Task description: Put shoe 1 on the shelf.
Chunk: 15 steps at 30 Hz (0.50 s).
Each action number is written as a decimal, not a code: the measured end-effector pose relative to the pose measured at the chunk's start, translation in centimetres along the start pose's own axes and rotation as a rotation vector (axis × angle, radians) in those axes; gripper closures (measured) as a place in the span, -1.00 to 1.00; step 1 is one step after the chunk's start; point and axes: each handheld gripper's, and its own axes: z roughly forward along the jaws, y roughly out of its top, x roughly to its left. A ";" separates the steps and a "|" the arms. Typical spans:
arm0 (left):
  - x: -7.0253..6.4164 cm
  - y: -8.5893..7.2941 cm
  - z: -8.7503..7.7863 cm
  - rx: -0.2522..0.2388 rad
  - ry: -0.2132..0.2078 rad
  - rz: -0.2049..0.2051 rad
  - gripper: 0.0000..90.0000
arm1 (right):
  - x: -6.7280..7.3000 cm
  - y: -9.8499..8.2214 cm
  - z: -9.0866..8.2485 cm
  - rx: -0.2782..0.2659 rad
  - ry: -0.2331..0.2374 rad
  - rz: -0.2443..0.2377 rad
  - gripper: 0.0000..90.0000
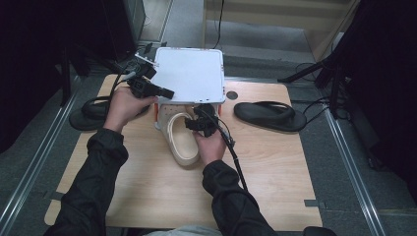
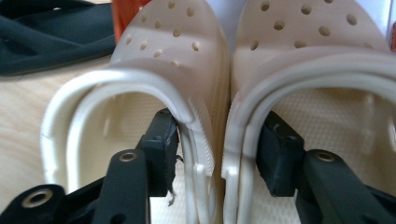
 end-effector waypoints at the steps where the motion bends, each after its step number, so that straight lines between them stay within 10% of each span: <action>1: -0.1 0.0 0.0 0.000 0.008 -0.001 1.00 | 0.0 -0.1 -0.3 -0.003 -0.001 -0.006 0.17; 15: -0.2 0.0 0.0 -0.002 0.012 -0.010 1.00 | -0.1 -2.3 -6.3 -0.024 0.115 -0.073 0.57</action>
